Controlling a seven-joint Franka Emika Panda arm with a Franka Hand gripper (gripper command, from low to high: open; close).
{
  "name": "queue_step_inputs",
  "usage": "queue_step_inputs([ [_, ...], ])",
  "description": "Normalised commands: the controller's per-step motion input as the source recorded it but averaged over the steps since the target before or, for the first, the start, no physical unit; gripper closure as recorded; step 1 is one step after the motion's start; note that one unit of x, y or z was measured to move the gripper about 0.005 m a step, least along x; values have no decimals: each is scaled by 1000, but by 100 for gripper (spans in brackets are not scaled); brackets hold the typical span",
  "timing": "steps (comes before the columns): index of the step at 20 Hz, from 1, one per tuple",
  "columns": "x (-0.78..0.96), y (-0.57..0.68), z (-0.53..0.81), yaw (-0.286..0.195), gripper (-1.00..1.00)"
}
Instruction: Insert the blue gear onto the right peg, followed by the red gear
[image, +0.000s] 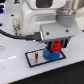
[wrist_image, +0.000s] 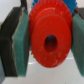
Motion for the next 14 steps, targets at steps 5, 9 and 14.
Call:
queue_step_inputs([
  [5,148,-201,-191,0,100],
  [9,32,-120,199,0,100],
  [14,16,-154,137,0,100],
])
